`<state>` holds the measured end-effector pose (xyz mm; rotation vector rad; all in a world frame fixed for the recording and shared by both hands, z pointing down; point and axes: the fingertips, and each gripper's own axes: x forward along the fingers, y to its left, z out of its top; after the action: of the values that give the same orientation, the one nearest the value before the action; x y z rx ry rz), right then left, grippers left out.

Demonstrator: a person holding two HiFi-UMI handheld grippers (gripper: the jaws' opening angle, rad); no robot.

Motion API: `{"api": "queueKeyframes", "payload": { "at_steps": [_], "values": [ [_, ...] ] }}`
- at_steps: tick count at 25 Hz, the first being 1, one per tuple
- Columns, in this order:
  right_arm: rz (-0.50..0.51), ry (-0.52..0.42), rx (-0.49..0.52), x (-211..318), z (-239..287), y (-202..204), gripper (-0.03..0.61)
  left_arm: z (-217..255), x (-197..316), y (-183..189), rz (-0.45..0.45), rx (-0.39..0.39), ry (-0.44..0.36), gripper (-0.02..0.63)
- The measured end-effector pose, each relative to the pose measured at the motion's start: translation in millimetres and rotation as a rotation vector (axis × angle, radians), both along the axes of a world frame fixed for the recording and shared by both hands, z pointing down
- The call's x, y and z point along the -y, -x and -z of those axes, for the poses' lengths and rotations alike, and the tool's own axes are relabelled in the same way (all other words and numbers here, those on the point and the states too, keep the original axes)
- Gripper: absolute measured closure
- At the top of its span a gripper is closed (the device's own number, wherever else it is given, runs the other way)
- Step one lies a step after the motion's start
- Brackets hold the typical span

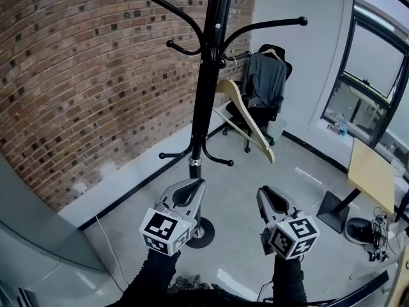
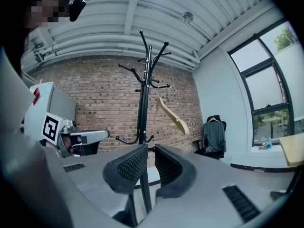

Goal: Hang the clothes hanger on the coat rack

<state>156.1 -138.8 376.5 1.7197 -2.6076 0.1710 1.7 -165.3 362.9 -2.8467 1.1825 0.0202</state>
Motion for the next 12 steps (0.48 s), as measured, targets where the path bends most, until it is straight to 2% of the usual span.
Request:
{"api": "queueKeyframes", "payload": {
  "at_steps": [6, 12],
  "values": [
    [0.047, -0.009, 0.000, -24, -6, 0, 0.554, -9, -25, -8, 0.022, 0.020, 0.015, 0.606],
    [0.034, -0.054, 0.001, -48, 1, -17, 0.566, -11, -50, -28, 0.032, 0.013, 0.015, 0.606]
  ]
}}
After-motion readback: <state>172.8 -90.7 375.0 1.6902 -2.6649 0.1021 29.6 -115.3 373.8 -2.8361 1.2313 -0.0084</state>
